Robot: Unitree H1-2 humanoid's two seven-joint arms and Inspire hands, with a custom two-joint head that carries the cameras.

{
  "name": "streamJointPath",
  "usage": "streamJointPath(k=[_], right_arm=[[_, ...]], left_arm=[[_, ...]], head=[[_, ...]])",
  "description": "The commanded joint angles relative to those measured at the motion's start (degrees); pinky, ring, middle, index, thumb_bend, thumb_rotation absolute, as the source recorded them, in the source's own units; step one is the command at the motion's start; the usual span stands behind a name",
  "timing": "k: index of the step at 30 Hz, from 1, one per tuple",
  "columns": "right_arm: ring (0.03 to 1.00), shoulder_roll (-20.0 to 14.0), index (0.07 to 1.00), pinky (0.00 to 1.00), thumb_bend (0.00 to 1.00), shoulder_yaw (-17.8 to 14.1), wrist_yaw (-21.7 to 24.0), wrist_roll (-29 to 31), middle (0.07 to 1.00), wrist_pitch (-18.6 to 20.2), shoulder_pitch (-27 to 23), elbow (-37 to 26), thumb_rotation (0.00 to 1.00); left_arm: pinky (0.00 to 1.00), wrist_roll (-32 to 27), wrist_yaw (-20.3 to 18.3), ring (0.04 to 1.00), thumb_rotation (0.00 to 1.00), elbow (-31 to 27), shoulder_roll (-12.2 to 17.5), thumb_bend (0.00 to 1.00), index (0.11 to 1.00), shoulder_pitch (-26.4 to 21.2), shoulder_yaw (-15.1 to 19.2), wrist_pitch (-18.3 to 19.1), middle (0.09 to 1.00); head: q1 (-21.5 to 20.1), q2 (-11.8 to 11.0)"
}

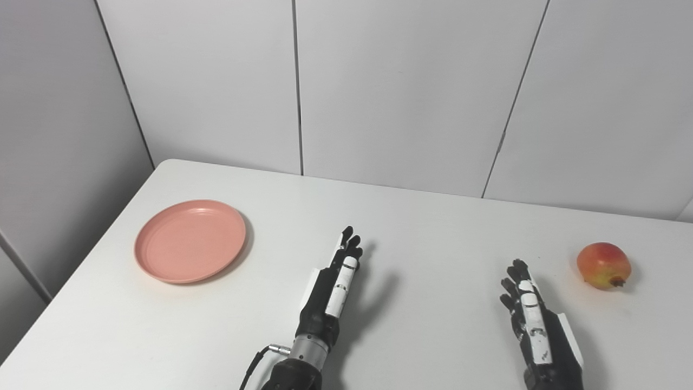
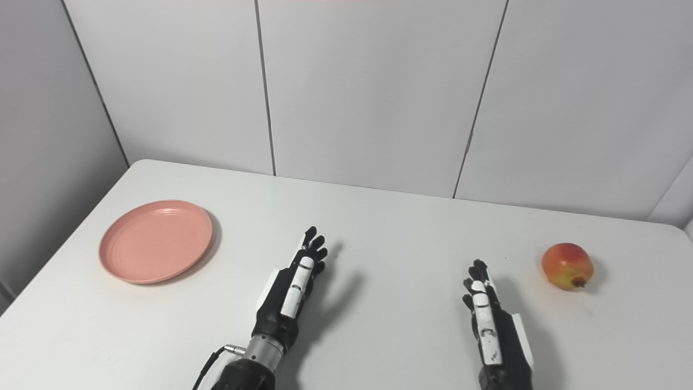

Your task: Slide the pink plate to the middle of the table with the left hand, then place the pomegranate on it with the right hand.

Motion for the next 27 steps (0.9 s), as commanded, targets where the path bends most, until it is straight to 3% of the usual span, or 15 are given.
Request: streamJointPath(k=[1, 14, 27], right_arm=[[0.978, -0.60, 0.985, 1.00, 0.19, -0.59, 1.05, 1.18, 0.986, -4.85, -1.12, -1.28, 1.00], [0.999, -1.32, 0.999, 1.00, 0.18, -1.86, 2.67, 4.00, 1.000, -5.10, -0.79, -1.04, 1.00], [0.995, -1.00, 0.999, 1.00, 0.14, -1.42, 2.31, 2.76, 0.999, -4.34, -0.85, -1.94, 1.00]], left_arm=[[0.97, 1.03, -0.01, 0.975, 1.00, 0.56, -1.55, 0.43, 0.994, -1.84, -1.19, -1.84, 0.992], [0.99, 2.55, 1.74, 0.974, 1.00, 1.51, -3.75, 0.41, 0.990, -2.12, -1.99, -0.48, 0.988], [0.98, 2.02, 1.52, 0.972, 1.00, 0.87, -3.48, 0.40, 0.988, -2.23, -1.43, -0.56, 0.985]], head=[[-0.03, 0.07], [4.68, -1.57], [3.47, -0.89]])
